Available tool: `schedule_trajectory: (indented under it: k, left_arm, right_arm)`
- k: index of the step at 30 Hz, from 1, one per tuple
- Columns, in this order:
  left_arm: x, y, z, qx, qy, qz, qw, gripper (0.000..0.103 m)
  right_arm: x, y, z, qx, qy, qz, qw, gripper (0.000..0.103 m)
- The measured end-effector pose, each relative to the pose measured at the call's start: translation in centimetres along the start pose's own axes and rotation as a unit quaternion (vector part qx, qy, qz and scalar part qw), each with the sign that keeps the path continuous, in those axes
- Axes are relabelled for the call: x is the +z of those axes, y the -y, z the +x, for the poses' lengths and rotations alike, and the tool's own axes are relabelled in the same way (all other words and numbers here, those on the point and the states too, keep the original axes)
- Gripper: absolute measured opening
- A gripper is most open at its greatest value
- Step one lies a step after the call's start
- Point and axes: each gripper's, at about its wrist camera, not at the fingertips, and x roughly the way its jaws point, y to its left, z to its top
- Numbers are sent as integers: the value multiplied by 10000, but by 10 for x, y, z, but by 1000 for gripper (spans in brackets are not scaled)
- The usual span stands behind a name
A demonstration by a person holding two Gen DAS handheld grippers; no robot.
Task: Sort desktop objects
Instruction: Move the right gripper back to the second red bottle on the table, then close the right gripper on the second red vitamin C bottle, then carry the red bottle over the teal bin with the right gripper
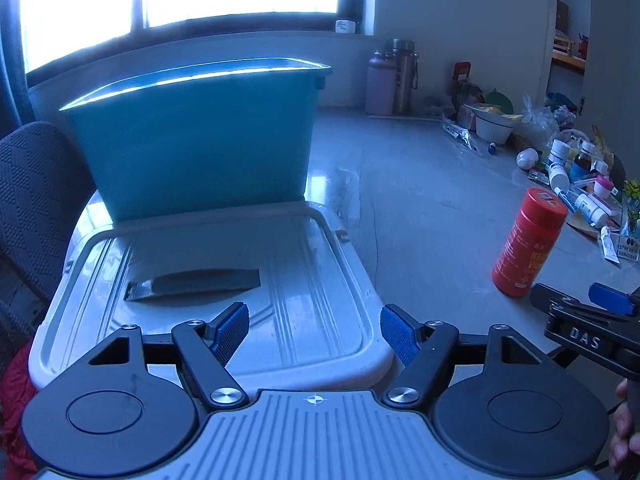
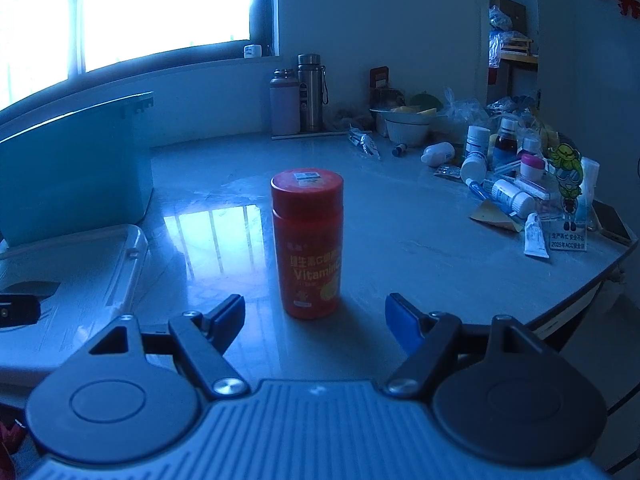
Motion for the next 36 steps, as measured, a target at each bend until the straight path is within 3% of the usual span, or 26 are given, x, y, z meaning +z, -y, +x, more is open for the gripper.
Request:
schedule_trajectory:
  k: [18, 19, 20, 36]
  left_arm:
    - [26, -19, 39, 253, -83, -82, 9996, 75]
    - [27, -20, 40, 269, -86, -90, 9996, 75]
    - [28, -21, 41, 288, -89, -101, 9995, 75]
    - [26, -29, 11, 406, 220, -329, 9984, 75]
  right_arm:
    - [21, -3, 71, -99, -162, -81, 9998, 77]
    - [22, -3, 74, -92, -168, -94, 9998, 73]
    - [23, -4, 75, -89, -165, -124, 9997, 49]
    - [44, -41, 10, 393, -159, -503, 9978, 50]
